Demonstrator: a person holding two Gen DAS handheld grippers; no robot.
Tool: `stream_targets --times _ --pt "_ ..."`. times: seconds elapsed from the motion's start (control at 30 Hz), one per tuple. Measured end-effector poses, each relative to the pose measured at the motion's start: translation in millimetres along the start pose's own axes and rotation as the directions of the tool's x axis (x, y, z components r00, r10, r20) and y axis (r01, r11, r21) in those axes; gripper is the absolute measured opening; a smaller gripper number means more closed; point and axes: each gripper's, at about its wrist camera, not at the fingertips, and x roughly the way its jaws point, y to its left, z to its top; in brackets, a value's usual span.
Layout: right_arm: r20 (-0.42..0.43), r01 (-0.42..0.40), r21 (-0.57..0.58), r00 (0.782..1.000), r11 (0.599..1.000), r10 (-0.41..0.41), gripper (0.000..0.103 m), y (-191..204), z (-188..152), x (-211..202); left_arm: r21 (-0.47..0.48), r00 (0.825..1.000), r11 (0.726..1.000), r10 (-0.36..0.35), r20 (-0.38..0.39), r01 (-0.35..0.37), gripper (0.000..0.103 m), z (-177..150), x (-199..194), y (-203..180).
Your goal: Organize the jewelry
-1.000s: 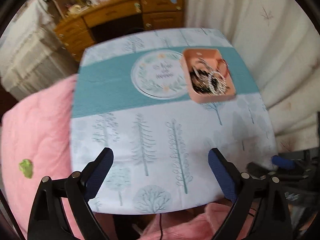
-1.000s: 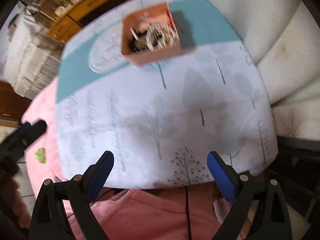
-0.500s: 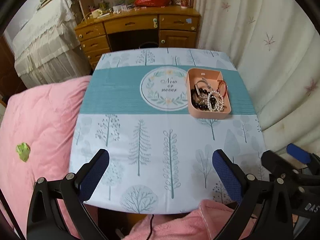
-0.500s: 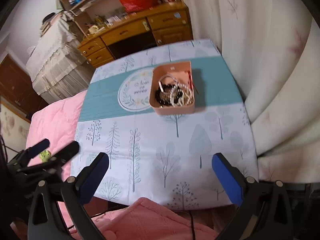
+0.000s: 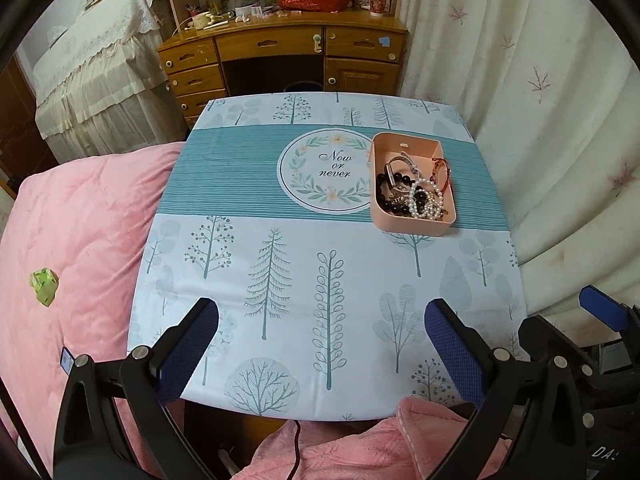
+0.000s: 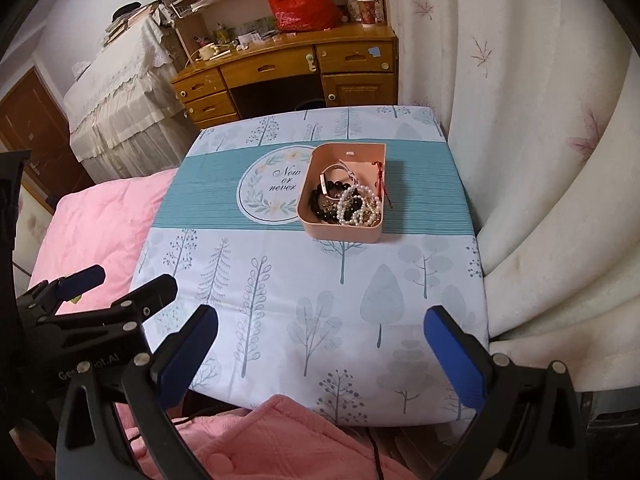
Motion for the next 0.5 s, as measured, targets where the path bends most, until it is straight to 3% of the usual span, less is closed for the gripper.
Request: stream_targets --times 0.5 --pt "-0.022 -0.006 0.000 1.000 1.000 0.006 0.103 -8.3 2.9 0.3 -0.008 0.999 0.999 0.034 0.015 -0.034 0.102 -0.3 -7.8 -6.4"
